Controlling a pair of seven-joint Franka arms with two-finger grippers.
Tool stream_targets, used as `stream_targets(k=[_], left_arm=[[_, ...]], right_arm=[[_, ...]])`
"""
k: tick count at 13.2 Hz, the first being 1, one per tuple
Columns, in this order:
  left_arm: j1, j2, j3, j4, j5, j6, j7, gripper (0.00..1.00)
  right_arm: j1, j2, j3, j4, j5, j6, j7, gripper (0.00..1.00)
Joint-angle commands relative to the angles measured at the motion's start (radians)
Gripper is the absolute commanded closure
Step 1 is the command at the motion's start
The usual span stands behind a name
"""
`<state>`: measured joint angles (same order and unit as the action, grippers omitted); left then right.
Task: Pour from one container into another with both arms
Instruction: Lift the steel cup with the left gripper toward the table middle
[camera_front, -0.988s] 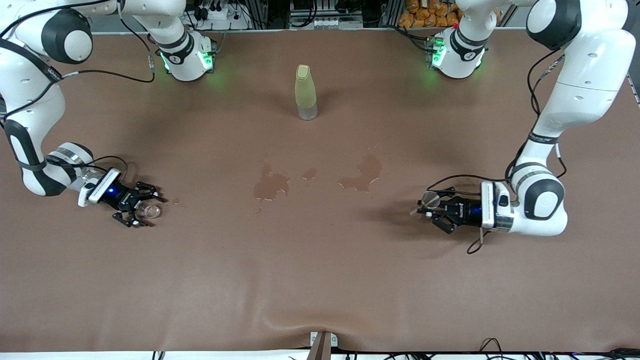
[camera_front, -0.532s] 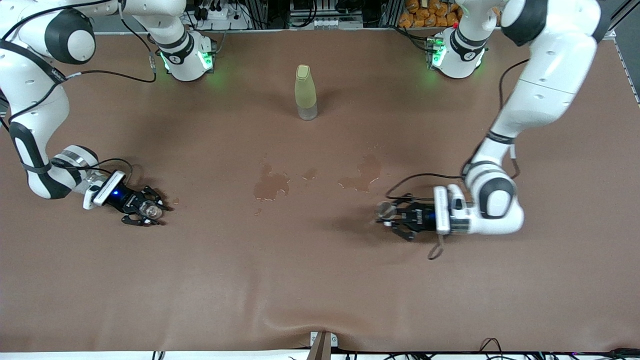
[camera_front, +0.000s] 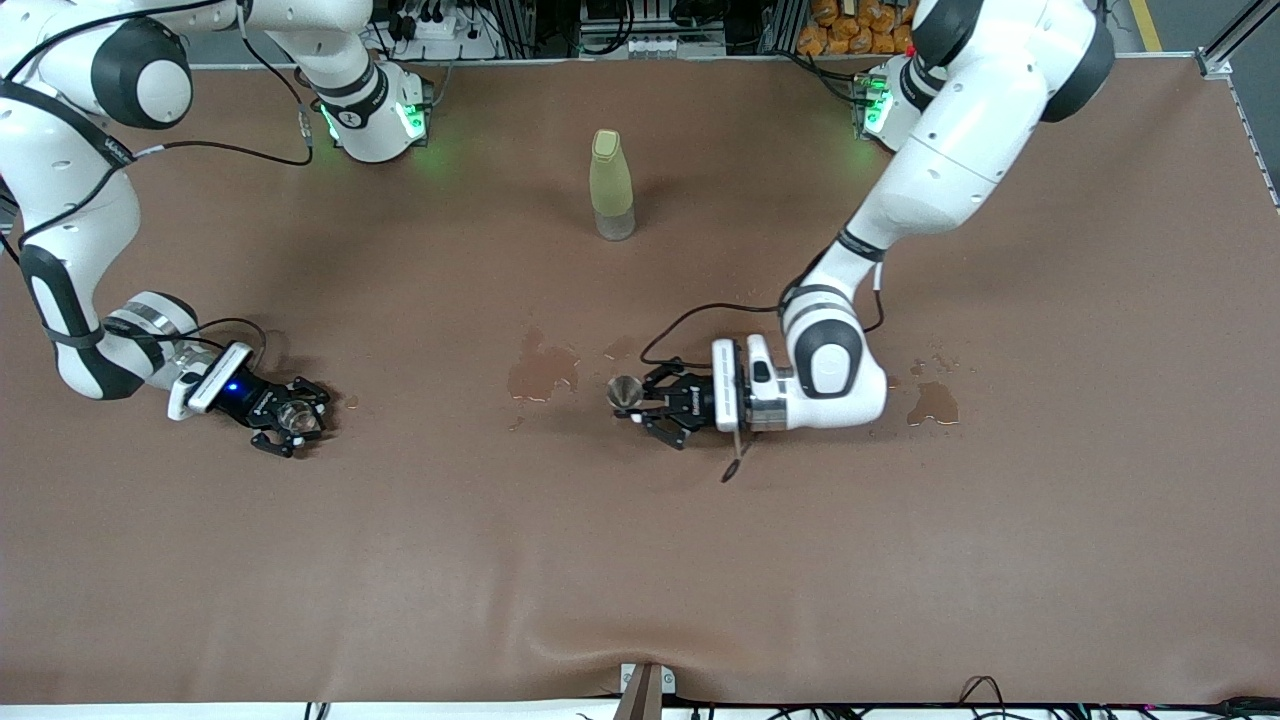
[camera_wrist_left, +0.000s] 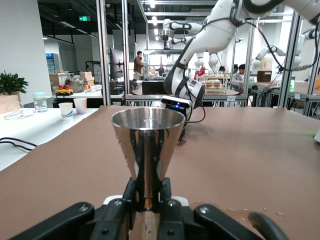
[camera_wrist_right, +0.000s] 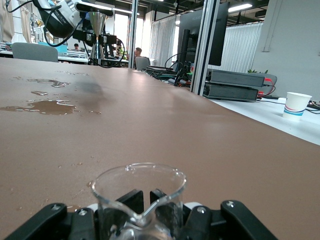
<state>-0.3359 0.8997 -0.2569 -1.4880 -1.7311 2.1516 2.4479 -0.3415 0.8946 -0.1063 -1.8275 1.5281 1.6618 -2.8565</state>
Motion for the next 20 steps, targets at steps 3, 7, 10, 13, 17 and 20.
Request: stream_targets(k=[3,7,10,13,17,20], left_arm=[[-0.104,0.025,0.018,0.080,-0.053,0.129,0.013,1.00],[-0.195,0.021,0.018,0.084,-0.126,0.232,0.013,1.00],[-0.215,0.018,0.015,0.091,-0.156,0.232,0.017,1.00],[-0.255,0.021,0.013,0.107,-0.200,0.232,0.017,1.00],[-0.307,0.028,0.016,0.146,-0.257,0.231,0.022,1.00],[-0.325,0.025,0.011,0.147,-0.265,0.228,0.025,1.00]], right_arm=[[0.030,-0.023,0.002,-0.024,0.037,-0.040,-0.148,1.00],[0.073,-0.075,0.000,-0.018,0.026,-0.108,0.058,1.00],[0.111,-0.129,0.000,-0.021,0.000,-0.169,0.201,1.00],[0.134,-0.218,-0.001,-0.029,-0.051,-0.224,0.336,1.00],[0.154,-0.396,-0.006,-0.068,-0.163,-0.324,0.598,1.00],[0.177,-0.494,-0.007,-0.142,-0.169,-0.326,0.663,1.00]])
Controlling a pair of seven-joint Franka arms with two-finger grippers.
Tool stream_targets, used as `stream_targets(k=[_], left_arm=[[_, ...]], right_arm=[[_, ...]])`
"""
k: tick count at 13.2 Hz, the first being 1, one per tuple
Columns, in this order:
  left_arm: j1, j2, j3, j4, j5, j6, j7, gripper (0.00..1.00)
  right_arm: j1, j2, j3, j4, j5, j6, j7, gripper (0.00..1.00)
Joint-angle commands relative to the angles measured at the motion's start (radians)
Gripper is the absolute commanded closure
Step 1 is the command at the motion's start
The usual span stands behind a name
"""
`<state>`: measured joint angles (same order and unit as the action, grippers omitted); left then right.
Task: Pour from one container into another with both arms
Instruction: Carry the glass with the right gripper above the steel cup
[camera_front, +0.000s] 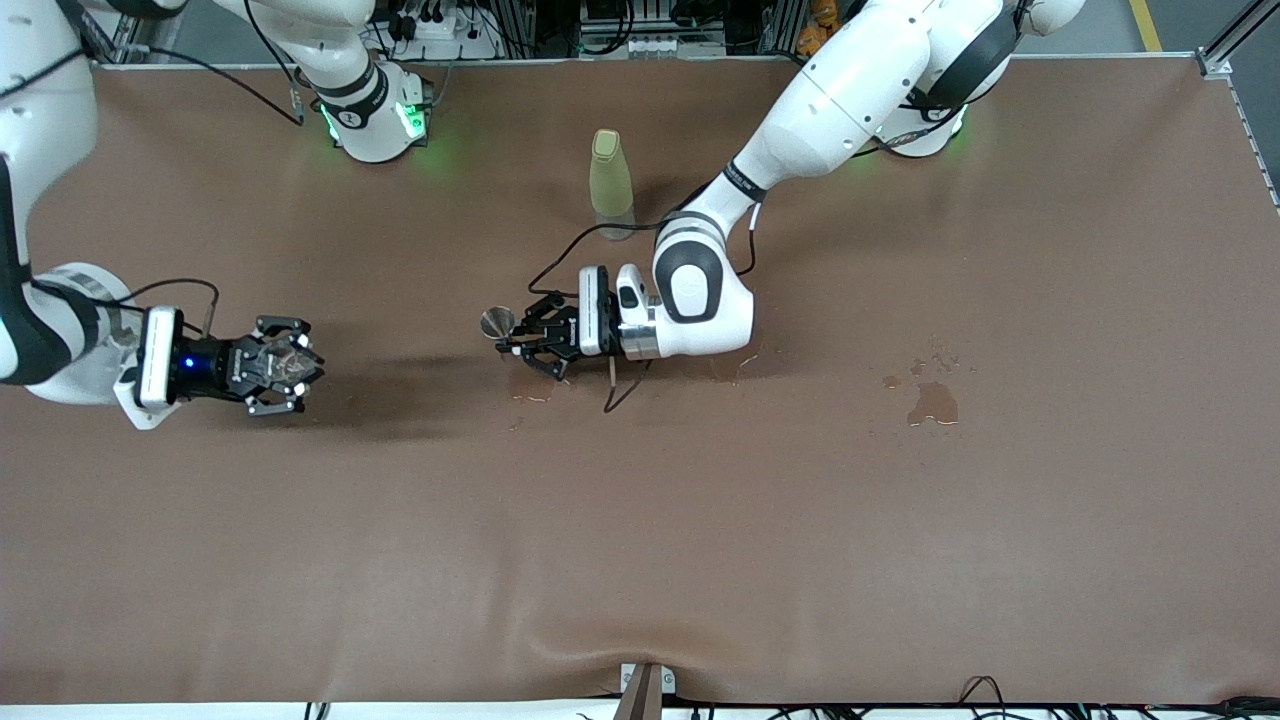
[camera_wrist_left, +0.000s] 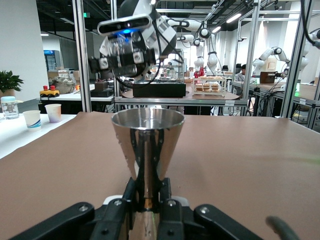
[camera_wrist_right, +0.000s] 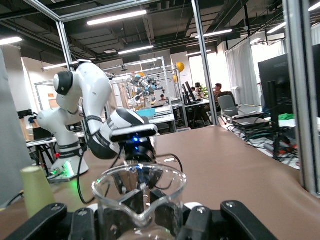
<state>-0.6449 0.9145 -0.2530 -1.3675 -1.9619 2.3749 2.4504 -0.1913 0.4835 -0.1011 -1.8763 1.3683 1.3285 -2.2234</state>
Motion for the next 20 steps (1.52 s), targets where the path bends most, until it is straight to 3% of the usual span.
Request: stream_targets(k=[1,6,13,20], left_arm=[[-0.021,0.010,0.012,0.027,-0.029,0.004,0.021,1.00],[-0.039,0.007,0.014,0.027,-0.060,0.043,0.016,1.00],[-0.048,0.001,0.014,0.028,-0.060,0.046,-0.001,1.00],[-0.047,0.006,0.015,0.028,-0.061,0.049,-0.001,1.00]], right_arm=[[0.035,-0.106,-0.012,-0.118,-0.008,0.008,0.034,1.00],[0.091,-0.172,-0.011,-0.200,0.024,0.015,0.034,1.00],[0.268,-0.255,-0.011,-0.346,0.221,0.158,0.021,1.00],[0.414,-0.329,-0.009,-0.411,0.368,0.299,0.019,1.00]])
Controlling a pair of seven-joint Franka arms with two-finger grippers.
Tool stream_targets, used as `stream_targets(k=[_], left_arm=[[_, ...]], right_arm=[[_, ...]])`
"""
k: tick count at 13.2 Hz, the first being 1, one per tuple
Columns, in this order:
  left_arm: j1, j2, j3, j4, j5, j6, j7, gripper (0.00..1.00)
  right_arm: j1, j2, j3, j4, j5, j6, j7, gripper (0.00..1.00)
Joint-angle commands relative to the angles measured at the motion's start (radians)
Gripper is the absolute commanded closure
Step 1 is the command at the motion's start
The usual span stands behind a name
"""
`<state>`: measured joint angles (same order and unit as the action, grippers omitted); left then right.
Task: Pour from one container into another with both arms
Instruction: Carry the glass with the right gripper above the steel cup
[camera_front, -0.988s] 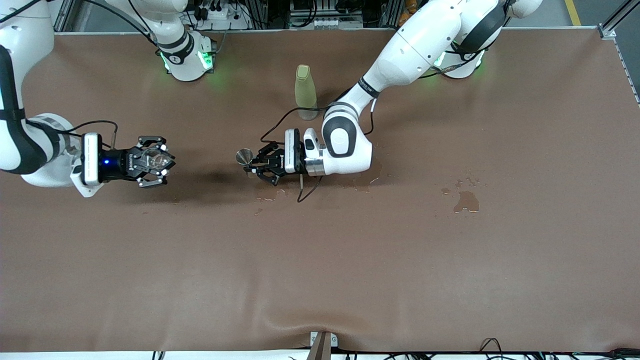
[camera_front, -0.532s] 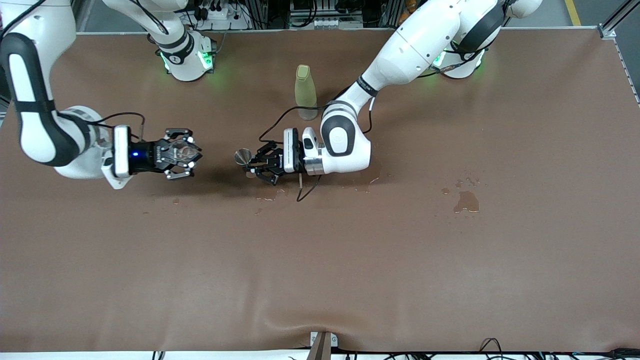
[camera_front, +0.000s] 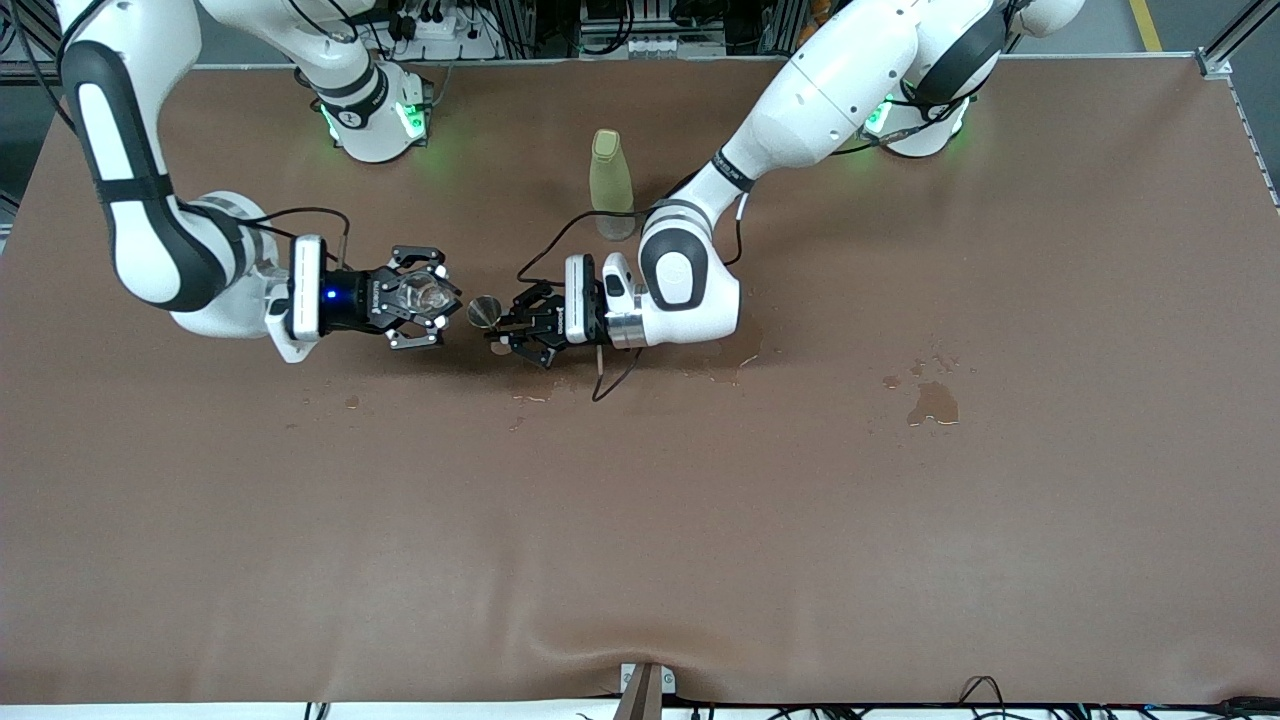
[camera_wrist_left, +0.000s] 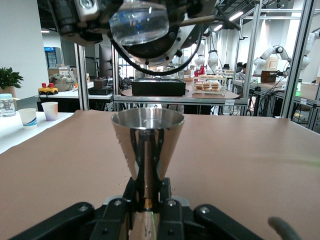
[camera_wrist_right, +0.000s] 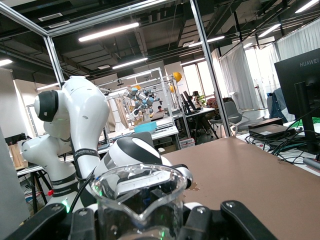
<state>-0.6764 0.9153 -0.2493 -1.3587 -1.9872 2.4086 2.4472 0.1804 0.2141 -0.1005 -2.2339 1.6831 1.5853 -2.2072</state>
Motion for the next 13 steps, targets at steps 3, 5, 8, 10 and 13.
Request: stream_targets(k=[3,5,8,10,13], left_arm=[[-0.015,0.004,0.010,0.020,-0.038,0.015,-0.011,1.00],[-0.015,0.004,0.010,0.020,-0.038,0.015,-0.022,1.00],[-0.015,0.004,0.010,0.020,-0.038,0.015,-0.021,1.00],[-0.015,0.004,0.012,0.020,-0.036,0.015,-0.020,1.00],[-0.014,0.004,0.012,0.020,-0.036,0.015,-0.020,1.00]], right_arm=[[0.112,-0.065,-0.010,-0.075,0.125,0.084,-0.003,1.00],[0.155,-0.085,-0.010,-0.107,0.179,0.132,-0.040,1.00],[0.171,-0.091,-0.010,-0.139,0.190,0.140,-0.071,1.00],[0.171,-0.094,-0.010,-0.165,0.190,0.133,-0.104,1.00],[0.169,-0.110,-0.010,-0.204,0.190,0.125,-0.129,1.00]])
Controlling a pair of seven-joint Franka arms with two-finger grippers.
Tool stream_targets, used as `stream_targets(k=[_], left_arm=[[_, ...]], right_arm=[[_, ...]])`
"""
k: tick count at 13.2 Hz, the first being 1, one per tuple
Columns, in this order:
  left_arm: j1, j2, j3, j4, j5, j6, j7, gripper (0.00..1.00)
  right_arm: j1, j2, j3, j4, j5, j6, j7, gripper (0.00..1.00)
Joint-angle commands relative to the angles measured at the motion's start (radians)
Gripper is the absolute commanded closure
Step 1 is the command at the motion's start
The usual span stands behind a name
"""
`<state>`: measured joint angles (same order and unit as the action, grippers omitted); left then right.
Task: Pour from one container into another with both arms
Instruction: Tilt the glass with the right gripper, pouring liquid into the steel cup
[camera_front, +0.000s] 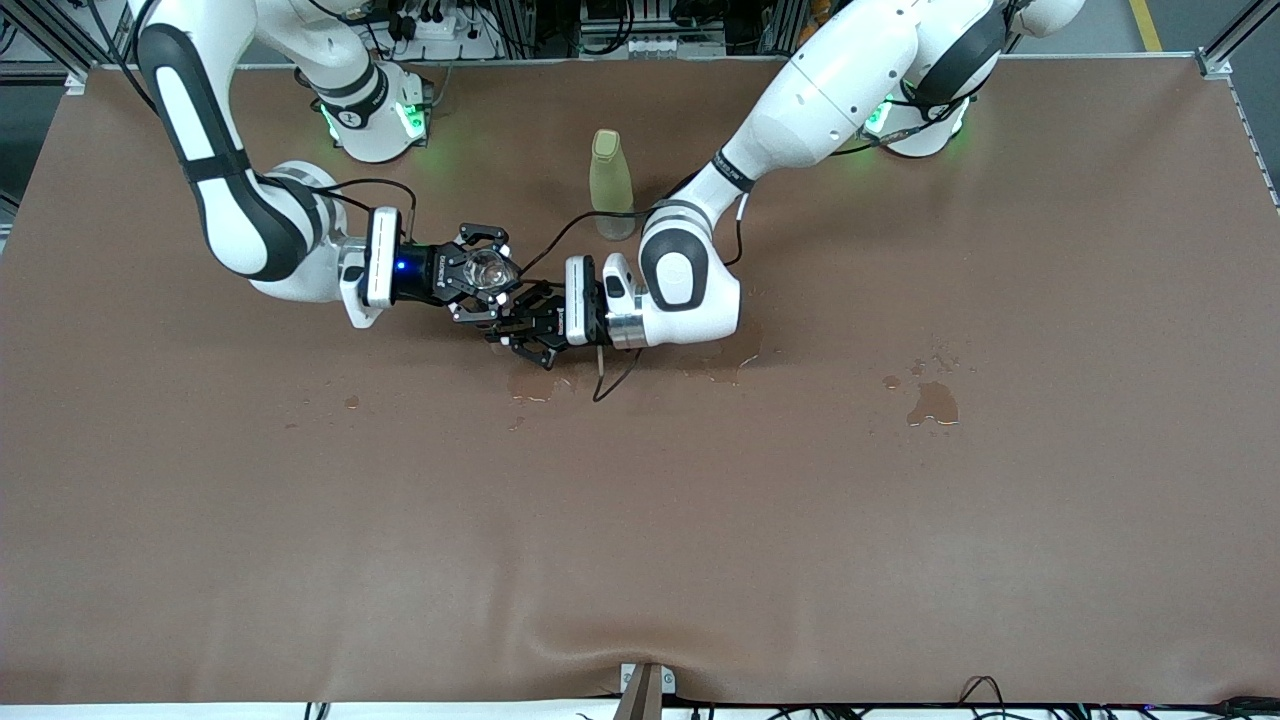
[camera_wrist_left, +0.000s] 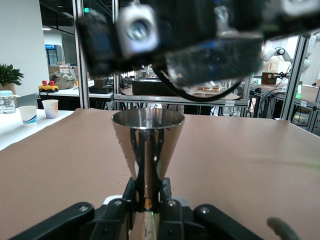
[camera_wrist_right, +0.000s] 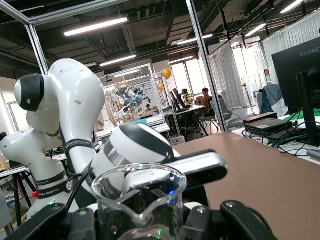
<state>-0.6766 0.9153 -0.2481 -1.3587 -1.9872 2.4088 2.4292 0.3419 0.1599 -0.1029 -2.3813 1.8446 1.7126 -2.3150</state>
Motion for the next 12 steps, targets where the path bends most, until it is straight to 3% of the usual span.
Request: stream_targets(k=[1,6,12], left_arm=[[-0.012,0.004,0.010,0.020,-0.036,0.015,-0.002,1.00],[-0.012,0.004,0.010,0.020,-0.035,0.015,-0.002,1.00],[-0.012,0.004,0.010,0.018,-0.032,0.013,-0.001,1.00]], right_arm=[[0.008,-0.066,-0.008,-0.065,0.027,-0.005,-0.021,1.00],[0.002,-0.083,-0.009,-0.090,0.027,-0.010,0.000,1.00],[0.000,-0.083,-0.009,-0.095,0.027,-0.001,0.161,1.00]])
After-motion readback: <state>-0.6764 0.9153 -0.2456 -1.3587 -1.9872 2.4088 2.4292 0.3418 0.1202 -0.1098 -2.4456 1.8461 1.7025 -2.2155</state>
